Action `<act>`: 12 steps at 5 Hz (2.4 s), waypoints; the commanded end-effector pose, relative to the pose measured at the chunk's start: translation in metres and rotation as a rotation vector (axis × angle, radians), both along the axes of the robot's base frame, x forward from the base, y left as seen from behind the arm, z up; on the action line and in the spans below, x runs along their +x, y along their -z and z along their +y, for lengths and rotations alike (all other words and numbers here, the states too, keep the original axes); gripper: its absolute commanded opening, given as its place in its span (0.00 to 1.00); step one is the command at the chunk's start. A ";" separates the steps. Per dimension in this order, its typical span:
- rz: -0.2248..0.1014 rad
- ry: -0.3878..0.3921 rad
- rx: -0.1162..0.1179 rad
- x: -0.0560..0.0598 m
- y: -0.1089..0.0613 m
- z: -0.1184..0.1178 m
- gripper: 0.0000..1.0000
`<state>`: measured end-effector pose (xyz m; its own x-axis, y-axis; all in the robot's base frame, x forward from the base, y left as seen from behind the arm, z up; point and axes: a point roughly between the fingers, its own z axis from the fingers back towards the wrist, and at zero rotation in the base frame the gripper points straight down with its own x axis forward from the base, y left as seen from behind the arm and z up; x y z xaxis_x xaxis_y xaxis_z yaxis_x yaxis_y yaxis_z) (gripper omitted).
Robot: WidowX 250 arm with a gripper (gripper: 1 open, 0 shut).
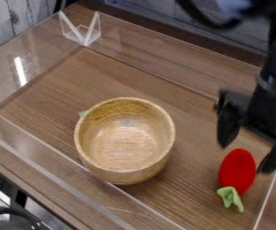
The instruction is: Move the red object to the right side of the table
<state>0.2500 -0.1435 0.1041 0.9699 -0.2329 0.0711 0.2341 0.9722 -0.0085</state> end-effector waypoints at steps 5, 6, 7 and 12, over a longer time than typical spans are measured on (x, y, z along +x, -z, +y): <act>-0.203 -0.324 -0.007 0.055 -0.037 0.109 0.00; -0.207 -0.309 -0.002 0.057 -0.035 0.112 1.00; -0.212 -0.278 0.004 0.059 -0.038 0.116 1.00; -0.240 -0.277 0.004 0.087 -0.011 0.151 1.00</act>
<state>0.3329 0.0062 0.1032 0.9636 0.0353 0.2649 -0.0423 0.9989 0.0204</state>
